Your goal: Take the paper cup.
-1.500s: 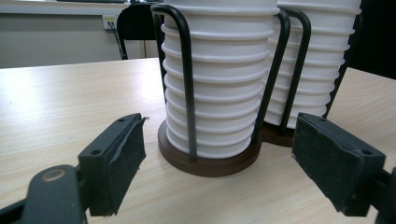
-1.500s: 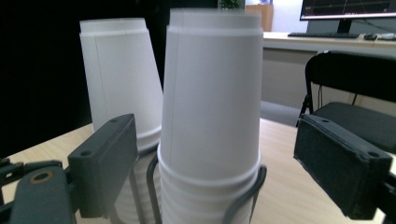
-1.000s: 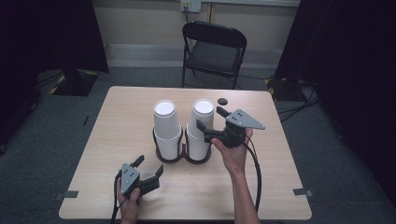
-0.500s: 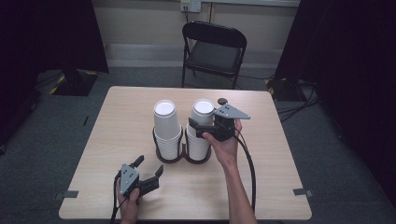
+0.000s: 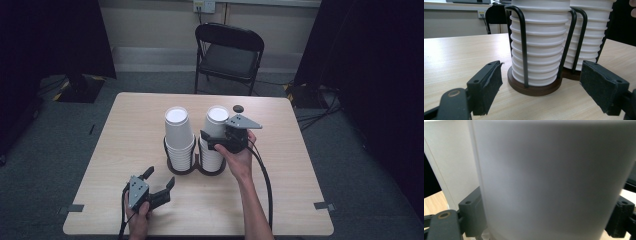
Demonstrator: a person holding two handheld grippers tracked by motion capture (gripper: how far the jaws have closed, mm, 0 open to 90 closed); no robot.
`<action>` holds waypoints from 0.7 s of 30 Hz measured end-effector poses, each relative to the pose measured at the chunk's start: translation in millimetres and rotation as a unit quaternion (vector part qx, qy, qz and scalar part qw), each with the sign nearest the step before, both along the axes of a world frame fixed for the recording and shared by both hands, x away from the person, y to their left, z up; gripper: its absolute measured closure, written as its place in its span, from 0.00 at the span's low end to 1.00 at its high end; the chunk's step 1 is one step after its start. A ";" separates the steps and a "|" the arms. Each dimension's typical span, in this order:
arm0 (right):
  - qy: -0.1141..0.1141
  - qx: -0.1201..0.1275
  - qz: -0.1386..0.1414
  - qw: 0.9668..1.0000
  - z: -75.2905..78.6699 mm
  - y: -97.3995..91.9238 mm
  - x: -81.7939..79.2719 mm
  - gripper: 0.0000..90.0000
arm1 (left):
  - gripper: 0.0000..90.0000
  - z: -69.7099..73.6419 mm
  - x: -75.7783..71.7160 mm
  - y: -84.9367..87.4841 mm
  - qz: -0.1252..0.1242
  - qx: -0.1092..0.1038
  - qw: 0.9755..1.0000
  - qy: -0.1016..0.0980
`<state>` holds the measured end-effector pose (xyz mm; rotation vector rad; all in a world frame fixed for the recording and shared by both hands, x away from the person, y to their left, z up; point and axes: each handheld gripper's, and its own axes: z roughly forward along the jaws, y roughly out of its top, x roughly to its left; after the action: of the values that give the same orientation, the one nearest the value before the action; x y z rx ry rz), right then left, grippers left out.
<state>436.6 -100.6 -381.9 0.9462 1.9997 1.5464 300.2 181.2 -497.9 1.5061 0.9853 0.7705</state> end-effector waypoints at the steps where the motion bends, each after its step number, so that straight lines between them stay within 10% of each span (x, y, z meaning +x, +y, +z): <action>1: 0.000 0.000 0.000 1.000 -0.9 -0.5 0.1 0.13 | 0.20 -0.1 0.4 -0.8 0.001 -0.003 1.000 0.000; 21: 0.006 0.002 -0.007 1.000 -2.3 -1.0 0.3 0.15 | 0.19 0.0 -0.3 -1.1 0.002 0.004 1.000 -0.002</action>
<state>436.9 -101.5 -384.3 0.9706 1.9943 1.5424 300.0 180.1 -497.8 1.5099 0.9828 0.7806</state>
